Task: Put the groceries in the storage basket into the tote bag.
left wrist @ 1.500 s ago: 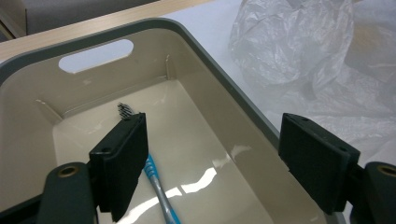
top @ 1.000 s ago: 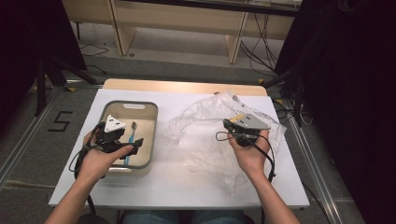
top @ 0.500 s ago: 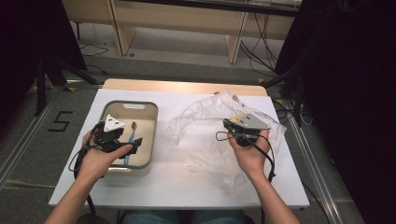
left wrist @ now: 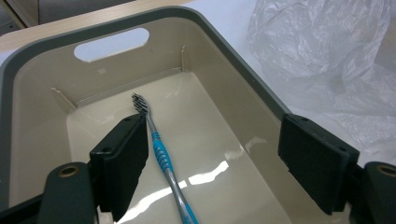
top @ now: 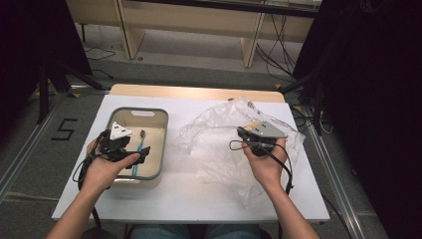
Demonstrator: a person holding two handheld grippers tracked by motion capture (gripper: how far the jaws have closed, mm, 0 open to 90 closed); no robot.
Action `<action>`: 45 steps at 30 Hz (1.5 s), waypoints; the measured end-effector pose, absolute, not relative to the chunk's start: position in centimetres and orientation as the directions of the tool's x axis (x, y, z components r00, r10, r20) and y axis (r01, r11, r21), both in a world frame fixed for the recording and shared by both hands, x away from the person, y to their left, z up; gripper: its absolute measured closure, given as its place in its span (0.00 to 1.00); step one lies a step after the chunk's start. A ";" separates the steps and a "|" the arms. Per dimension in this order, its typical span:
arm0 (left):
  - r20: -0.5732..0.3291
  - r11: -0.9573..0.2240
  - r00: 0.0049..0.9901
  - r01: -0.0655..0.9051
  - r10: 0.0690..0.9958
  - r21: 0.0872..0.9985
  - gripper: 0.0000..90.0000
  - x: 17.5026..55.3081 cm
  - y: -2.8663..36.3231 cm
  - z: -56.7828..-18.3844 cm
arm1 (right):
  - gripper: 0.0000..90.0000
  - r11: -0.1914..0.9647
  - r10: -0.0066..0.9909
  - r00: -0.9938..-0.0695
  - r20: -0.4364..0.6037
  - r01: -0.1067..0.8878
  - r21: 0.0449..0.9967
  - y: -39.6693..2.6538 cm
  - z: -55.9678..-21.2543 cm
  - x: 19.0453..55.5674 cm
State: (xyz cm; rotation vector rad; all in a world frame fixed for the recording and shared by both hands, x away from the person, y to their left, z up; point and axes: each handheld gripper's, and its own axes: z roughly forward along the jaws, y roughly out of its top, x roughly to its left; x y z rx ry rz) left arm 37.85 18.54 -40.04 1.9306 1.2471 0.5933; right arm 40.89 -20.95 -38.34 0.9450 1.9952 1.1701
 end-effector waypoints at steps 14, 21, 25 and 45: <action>-0.029 -0.237 0.391 0.613 0.920 0.754 0.29 39.1 18.6 -41.0 | 1.00 0.332 0.831 -0.534 -0.153 0.256 0.908 -21.4 -38.0 40.8; -0.034 -0.228 0.365 0.648 0.930 0.727 0.31 40.6 18.3 -41.3 | 1.00 0.327 0.834 -0.529 -0.155 0.249 0.912 -21.5 -37.9 40.7; -0.024 -0.234 0.348 0.679 0.937 0.696 0.33 41.9 18.0 -41.8 | 1.00 0.326 0.835 -0.528 -0.153 0.251 0.911 -21.5 -37.8 40.6; -0.051 -0.228 0.288 0.842 0.956 0.489 0.38 46.5 18.5 -43.9 | 1.00 0.329 0.831 -0.535 -0.151 0.254 0.910 -21.3 -37.8 40.6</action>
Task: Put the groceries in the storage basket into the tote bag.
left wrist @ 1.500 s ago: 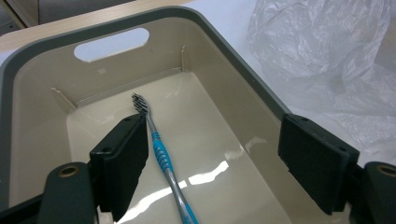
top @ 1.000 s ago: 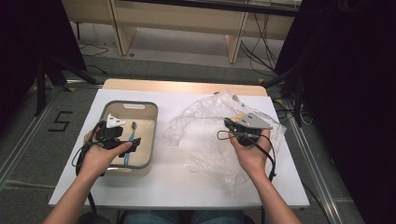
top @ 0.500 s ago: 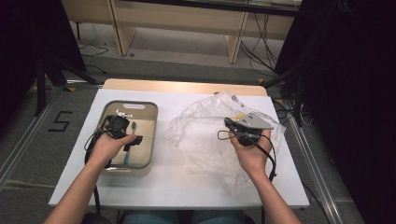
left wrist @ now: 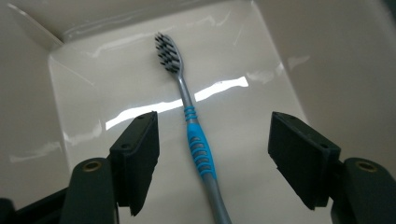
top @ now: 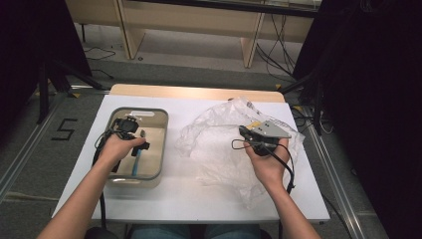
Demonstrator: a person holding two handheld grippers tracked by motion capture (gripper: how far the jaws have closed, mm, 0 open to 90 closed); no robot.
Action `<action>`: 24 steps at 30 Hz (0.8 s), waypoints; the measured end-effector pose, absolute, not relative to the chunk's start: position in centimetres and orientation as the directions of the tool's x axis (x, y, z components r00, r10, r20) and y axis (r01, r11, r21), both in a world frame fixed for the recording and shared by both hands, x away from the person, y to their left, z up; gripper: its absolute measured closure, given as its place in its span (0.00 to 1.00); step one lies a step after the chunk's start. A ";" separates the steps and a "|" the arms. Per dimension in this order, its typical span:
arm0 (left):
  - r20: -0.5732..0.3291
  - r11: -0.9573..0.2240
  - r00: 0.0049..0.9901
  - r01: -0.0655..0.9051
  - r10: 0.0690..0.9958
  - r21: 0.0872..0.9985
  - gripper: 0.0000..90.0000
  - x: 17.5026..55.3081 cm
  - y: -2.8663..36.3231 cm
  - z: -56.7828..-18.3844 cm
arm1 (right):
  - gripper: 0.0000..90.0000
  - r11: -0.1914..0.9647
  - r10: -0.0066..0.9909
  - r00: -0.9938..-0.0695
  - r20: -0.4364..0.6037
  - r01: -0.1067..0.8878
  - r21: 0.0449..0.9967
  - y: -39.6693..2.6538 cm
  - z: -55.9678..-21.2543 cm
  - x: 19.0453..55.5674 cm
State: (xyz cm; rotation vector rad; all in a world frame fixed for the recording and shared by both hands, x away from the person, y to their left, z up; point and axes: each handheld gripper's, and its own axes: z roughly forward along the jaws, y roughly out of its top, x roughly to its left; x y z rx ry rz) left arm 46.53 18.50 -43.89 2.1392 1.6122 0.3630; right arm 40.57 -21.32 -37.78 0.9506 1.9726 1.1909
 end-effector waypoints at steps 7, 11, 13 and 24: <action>-0.066 -0.211 0.265 0.875 0.962 0.435 0.44 47.3 18.6 -45.0 | 1.00 0.331 0.828 -0.539 -0.151 0.254 0.909 -21.3 -37.8 40.6; -0.072 -0.206 0.255 0.892 0.964 0.403 0.48 47.5 18.8 -45.9 | 1.00 0.333 0.827 -0.540 -0.153 0.252 0.909 -21.3 -37.8 40.6; -0.074 -0.205 0.253 0.896 0.964 0.395 0.49 47.5 18.9 -46.2 | 1.00 0.333 0.827 -0.541 -0.153 0.252 0.909 -21.2 -37.9 40.6; -0.015 -0.240 0.266 0.894 0.964 0.378 0.60 47.3 18.3 -46.1 | 1.00 0.335 0.825 -0.543 -0.155 0.250 0.908 -21.1 -37.9 40.6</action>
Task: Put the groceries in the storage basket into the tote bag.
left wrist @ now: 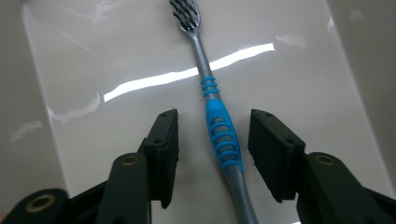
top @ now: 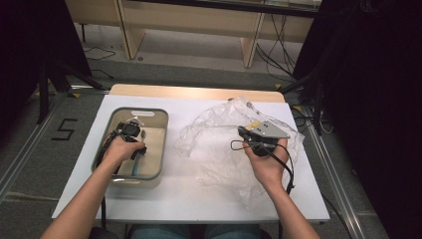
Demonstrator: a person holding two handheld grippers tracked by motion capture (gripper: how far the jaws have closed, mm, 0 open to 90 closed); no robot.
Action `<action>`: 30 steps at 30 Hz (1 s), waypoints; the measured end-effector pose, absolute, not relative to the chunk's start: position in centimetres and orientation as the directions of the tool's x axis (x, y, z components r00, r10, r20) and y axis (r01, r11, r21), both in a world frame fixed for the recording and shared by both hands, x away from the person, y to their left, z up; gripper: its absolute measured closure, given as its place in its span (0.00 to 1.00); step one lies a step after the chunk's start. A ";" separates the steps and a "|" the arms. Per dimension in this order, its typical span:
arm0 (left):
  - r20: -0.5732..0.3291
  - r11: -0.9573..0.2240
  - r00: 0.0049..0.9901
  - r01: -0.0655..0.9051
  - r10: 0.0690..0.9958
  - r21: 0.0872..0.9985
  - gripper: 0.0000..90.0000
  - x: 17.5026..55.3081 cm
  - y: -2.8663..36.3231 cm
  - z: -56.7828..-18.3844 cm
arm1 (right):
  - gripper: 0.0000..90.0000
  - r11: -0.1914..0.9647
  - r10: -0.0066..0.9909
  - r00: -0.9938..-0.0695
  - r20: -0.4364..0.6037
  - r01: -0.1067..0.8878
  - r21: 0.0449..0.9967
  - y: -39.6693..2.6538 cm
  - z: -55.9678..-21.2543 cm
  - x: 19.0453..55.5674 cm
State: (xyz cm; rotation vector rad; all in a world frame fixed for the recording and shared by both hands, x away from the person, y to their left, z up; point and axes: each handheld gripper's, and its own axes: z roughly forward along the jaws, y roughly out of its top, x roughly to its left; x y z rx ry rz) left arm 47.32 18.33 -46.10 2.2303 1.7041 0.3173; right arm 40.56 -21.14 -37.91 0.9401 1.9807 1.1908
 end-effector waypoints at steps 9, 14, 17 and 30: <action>-0.008 -0.246 0.266 0.902 0.964 0.354 0.75 47.4 17.5 -45.9 | 1.00 0.336 0.825 -0.544 -0.153 0.253 0.907 -21.1 -37.9 40.5; -0.013 -0.247 0.268 0.904 0.963 0.349 0.79 47.4 17.4 -45.9 | 1.00 0.335 0.825 -0.545 -0.153 0.253 0.908 -21.1 -37.9 40.5; -0.009 -0.254 0.274 0.905 0.962 0.342 0.82 47.4 17.3 -45.9 | 1.00 0.336 0.823 -0.546 -0.154 0.251 0.908 -21.0 -37.9 40.5; -0.012 -0.277 0.298 0.900 0.954 0.335 0.87 47.5 17.2 -45.8 | 1.00 0.336 0.823 -0.547 -0.154 0.251 0.908 -21.1 -37.9 40.5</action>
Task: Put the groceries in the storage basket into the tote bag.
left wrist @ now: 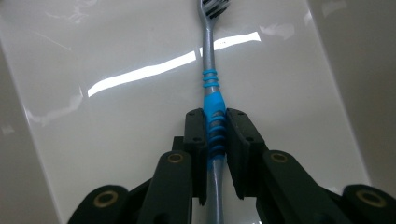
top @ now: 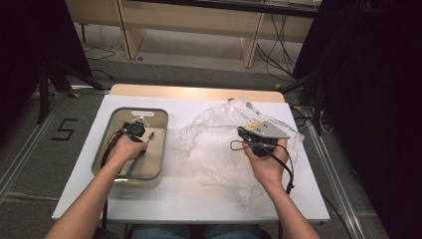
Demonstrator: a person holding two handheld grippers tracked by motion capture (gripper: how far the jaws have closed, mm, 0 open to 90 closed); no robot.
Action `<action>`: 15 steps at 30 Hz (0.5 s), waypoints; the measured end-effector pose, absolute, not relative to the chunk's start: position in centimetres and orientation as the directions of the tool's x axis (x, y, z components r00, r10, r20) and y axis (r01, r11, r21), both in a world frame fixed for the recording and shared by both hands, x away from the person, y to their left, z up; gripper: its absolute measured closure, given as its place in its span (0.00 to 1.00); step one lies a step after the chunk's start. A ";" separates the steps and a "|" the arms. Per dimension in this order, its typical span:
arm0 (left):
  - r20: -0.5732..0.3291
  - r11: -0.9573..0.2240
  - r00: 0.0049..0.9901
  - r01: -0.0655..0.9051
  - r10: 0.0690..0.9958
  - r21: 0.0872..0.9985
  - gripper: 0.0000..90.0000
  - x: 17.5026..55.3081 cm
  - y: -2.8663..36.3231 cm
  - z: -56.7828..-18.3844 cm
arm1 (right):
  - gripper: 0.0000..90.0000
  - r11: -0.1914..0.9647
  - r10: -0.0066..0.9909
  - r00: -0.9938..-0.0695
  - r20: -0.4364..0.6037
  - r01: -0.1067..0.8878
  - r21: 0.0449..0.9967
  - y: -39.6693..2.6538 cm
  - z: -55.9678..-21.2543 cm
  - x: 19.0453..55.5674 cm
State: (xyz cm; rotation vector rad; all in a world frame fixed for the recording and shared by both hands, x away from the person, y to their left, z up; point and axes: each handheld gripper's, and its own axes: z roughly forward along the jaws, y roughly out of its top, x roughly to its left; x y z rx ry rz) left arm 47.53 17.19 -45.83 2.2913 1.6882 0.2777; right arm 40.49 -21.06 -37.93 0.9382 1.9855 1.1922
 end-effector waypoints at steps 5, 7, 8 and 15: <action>-0.002 -0.298 0.317 0.891 0.948 0.344 0.88 47.4 17.2 -45.8 | 1.00 0.337 0.823 -0.546 -0.155 0.252 0.907 -21.1 -37.9 40.5; -0.007 -0.293 0.316 0.890 0.949 0.349 0.88 47.3 17.2 -45.8 | 1.00 0.339 0.823 -0.547 -0.156 0.251 0.907 -21.1 -37.9 40.5; -0.010 -0.295 0.319 0.888 0.948 0.353 0.88 47.3 17.3 -45.8 | 1.00 0.339 0.823 -0.546 -0.157 0.251 0.907 -21.1 -38.0 40.5; -0.032 -0.293 0.325 0.885 0.945 0.361 0.88 47.3 17.6 -45.8 | 1.00 0.337 0.824 -0.545 -0.154 0.254 0.907 -21.1 -38.0 40.5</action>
